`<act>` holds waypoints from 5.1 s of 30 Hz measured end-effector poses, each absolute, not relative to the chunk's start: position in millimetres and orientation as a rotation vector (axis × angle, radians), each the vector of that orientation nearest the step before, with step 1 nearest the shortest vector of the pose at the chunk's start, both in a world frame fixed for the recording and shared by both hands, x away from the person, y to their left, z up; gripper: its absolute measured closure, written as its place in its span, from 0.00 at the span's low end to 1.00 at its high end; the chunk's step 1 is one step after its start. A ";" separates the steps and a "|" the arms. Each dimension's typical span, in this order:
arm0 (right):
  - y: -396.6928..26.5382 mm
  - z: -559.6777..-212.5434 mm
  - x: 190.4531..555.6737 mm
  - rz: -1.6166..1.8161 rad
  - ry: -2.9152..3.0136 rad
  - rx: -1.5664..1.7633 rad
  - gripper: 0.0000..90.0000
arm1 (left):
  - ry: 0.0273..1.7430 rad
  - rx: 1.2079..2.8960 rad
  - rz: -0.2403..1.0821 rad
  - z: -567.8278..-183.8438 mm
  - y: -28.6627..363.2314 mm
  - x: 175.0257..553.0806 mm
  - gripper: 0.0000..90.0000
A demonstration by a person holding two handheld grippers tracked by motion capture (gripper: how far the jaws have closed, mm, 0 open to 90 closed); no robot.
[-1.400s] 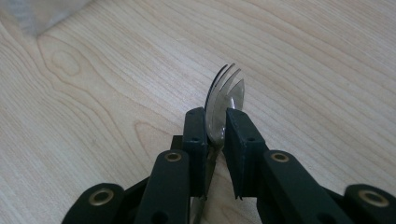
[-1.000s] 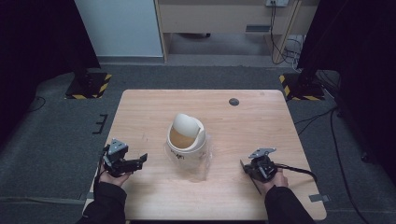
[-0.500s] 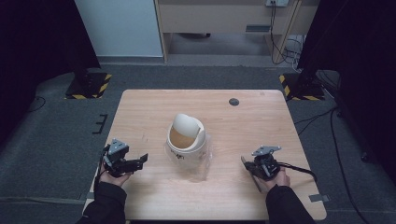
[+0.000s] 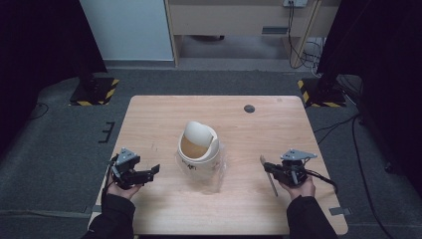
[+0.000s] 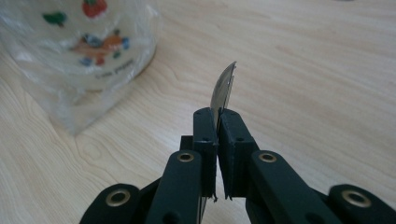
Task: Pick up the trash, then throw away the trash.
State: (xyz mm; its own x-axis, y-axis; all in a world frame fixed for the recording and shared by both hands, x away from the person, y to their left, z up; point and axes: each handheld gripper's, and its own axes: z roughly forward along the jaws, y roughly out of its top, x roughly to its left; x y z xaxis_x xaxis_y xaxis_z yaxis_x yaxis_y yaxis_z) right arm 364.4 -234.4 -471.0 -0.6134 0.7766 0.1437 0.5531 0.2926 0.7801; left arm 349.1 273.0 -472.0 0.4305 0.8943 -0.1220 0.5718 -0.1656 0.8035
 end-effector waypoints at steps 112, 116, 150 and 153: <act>-208.1 -359.1 337.2 1.937 2.033 0.589 0.96 | 0.605 1.507 0.190 -337.1 75.7 354.3 0.45; -207.1 -359.8 337.1 1.942 2.038 0.582 0.96 | 0.600 1.508 0.171 -338.7 71.0 355.8 0.48; -204.3 -361.7 337.4 2.086 2.038 0.506 0.95 | 0.554 1.463 -0.074 -342.2 57.4 358.5 0.74; -204.5 -361.9 338.1 2.083 2.042 0.513 0.94 | 0.553 1.456 -0.087 -342.4 59.0 359.2 0.77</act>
State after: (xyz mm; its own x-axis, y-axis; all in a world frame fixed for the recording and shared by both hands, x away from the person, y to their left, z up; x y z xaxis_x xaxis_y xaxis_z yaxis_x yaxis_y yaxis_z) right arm 338.1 -204.5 -361.9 -0.9242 0.3630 0.1185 0.1113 -0.0408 0.9930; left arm 359.2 59.0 -342.4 0.8727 0.2714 -0.4058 0.3830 0.1349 0.9138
